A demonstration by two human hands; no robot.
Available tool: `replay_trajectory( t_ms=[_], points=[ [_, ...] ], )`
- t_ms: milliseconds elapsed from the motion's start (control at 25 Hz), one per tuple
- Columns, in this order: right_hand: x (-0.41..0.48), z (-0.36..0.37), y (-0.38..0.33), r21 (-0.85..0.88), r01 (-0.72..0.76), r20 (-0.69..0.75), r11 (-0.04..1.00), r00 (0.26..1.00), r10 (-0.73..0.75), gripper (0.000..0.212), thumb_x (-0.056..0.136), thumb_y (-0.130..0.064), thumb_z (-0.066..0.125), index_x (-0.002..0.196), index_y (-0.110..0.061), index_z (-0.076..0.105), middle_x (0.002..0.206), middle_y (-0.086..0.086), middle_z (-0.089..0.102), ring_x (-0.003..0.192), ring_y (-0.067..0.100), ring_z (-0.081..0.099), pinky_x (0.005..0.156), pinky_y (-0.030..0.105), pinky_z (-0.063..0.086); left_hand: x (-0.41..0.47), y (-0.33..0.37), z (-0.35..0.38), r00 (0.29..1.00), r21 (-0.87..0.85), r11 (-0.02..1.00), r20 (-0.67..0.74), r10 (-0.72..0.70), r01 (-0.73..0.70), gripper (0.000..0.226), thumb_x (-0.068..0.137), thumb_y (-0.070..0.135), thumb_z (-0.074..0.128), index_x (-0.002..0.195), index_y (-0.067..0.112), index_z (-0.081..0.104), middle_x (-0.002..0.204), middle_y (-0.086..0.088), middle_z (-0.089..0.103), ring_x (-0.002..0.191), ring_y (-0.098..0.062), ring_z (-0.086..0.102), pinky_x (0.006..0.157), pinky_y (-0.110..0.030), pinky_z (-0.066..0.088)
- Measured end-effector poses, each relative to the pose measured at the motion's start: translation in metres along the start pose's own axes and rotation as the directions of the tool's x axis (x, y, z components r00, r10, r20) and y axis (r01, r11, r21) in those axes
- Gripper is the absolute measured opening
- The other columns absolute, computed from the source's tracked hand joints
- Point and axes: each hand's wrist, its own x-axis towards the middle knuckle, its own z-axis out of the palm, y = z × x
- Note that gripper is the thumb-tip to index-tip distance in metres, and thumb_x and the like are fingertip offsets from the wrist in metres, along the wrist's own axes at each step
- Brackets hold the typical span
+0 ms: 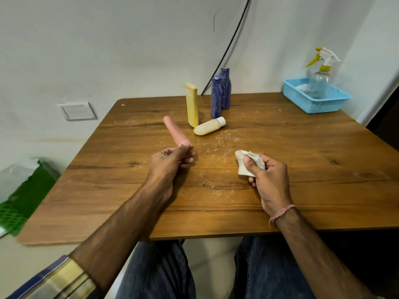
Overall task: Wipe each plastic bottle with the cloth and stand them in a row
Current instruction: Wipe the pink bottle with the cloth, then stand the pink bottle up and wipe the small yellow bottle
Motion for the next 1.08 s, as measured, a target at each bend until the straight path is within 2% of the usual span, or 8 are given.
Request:
replay_trajectory(
  t_ms=[120, 240, 360, 640, 800, 920, 1000, 1080],
  points=[
    [0.003, 0.004, -0.002, -0.015, 0.005, 0.019, 1.0, 1.0, -0.005, 0.015, 0.091, -0.018, 0.071, 0.089, -0.033, 0.073, 0.085, -0.002, 0.073, 0.059, 0.003, 0.057, 0.045, 0.016, 0.043, 0.027, -0.003, -0.001, 0.966, 0.569, 0.807, -0.076, 0.246, -0.16, 0.031, 0.088, 0.043, 0.072, 0.109, 0.023, 0.062, 0.107, -0.001, 0.073, 0.089, -0.012, 0.071, 0.073, -0.034, 0.061],
    [0.01, 0.009, -0.002, -0.014, 0.002, 0.029, 1.0, 1.0, -0.001, 0.015, 0.091, -0.017, 0.072, 0.09, -0.033, 0.073, 0.087, -0.004, 0.073, 0.059, 0.002, 0.057, 0.045, 0.015, 0.043, 0.059, 0.005, -0.001, 0.926, 0.788, 0.574, -0.014, 0.377, -0.222, 0.037, 0.083, 0.059, 0.068, 0.11, 0.035, 0.057, 0.117, 0.006, 0.065, 0.109, -0.014, 0.06, 0.096, -0.046, 0.05],
    [0.015, 0.012, -0.002, -0.03, 0.001, 0.042, 1.0, 0.999, 0.0, 0.016, 0.091, -0.018, 0.072, 0.085, -0.033, 0.073, 0.088, -0.001, 0.074, 0.061, 0.005, 0.057, 0.046, 0.018, 0.043, 0.088, 0.012, -0.001, 0.919, 0.933, 0.341, -0.033, 0.393, -0.113, 0.045, 0.081, 0.061, 0.07, 0.117, 0.036, 0.059, 0.129, -0.001, 0.057, 0.128, -0.027, 0.042, 0.104, -0.051, 0.031],
    [0.017, 0.011, 0.003, -0.025, -0.002, 0.053, 1.0, 0.999, 0.004, 0.012, 0.09, -0.019, 0.072, 0.094, -0.03, 0.075, 0.091, -0.004, 0.075, 0.067, 0.005, 0.059, 0.047, 0.017, 0.043, 0.102, 0.011, -0.001, 0.927, 0.971, 0.236, -0.11, 0.357, 0.024, 0.054, 0.08, 0.064, 0.07, 0.122, 0.034, 0.059, 0.14, -0.012, 0.049, 0.137, -0.034, 0.034, 0.11, -0.057, 0.029],
    [0.016, 0.011, 0.003, -0.019, 0.004, 0.049, 1.0, 0.999, -0.004, 0.014, 0.09, -0.018, 0.073, 0.089, -0.032, 0.075, 0.086, -0.003, 0.075, 0.063, 0.006, 0.059, 0.047, 0.02, 0.043, 0.079, 0.012, 0.003, 0.89, 0.934, 0.357, -0.188, 0.416, 0.03, 0.063, 0.073, 0.054, 0.08, 0.122, 0.027, 0.052, 0.136, -0.01, 0.047, 0.13, -0.03, 0.038, 0.109, -0.051, 0.033],
    [0.017, 0.011, 0.002, -0.013, 0.004, 0.031, 1.0, 1.0, -0.004, 0.015, 0.09, -0.019, 0.073, 0.086, -0.034, 0.074, 0.083, -0.004, 0.075, 0.06, 0.005, 0.058, 0.046, 0.019, 0.043, 0.038, -0.006, 0.032, 0.764, 0.904, 0.274, 0.083, 0.64, -0.328, 0.051, 0.076, 0.028, 0.078, 0.108, 0.033, 0.038, 0.126, -0.004, 0.047, 0.111, -0.019, 0.046, 0.099, -0.04, 0.044],
    [0.018, 0.011, 0.004, -0.013, 0.008, 0.027, 1.0, 1.0, -0.007, 0.014, 0.09, -0.02, 0.073, 0.086, -0.034, 0.075, 0.081, -0.004, 0.075, 0.061, 0.006, 0.059, 0.047, 0.021, 0.043, 0.033, -0.007, 0.066, 0.701, 0.804, 0.182, 0.352, 0.62, -0.566, 0.041, 0.084, 0.021, 0.073, 0.103, 0.032, 0.038, 0.116, 0.001, 0.052, 0.1, -0.014, 0.052, 0.089, -0.032, 0.049],
    [0.018, 0.011, 0.005, -0.009, 0.02, 0.027, 1.0, 0.999, -0.02, 0.016, 0.089, -0.02, 0.074, 0.084, -0.035, 0.075, 0.079, -0.004, 0.075, 0.063, 0.006, 0.061, 0.048, 0.022, 0.044, 0.062, 0.004, 0.098, 0.706, 0.804, 0.079, 0.466, 0.534, -0.59, 0.032, 0.088, 0.026, 0.07, 0.11, 0.025, 0.046, 0.114, 0.0, 0.056, 0.104, -0.015, 0.054, 0.092, -0.034, 0.05]
  ],
)
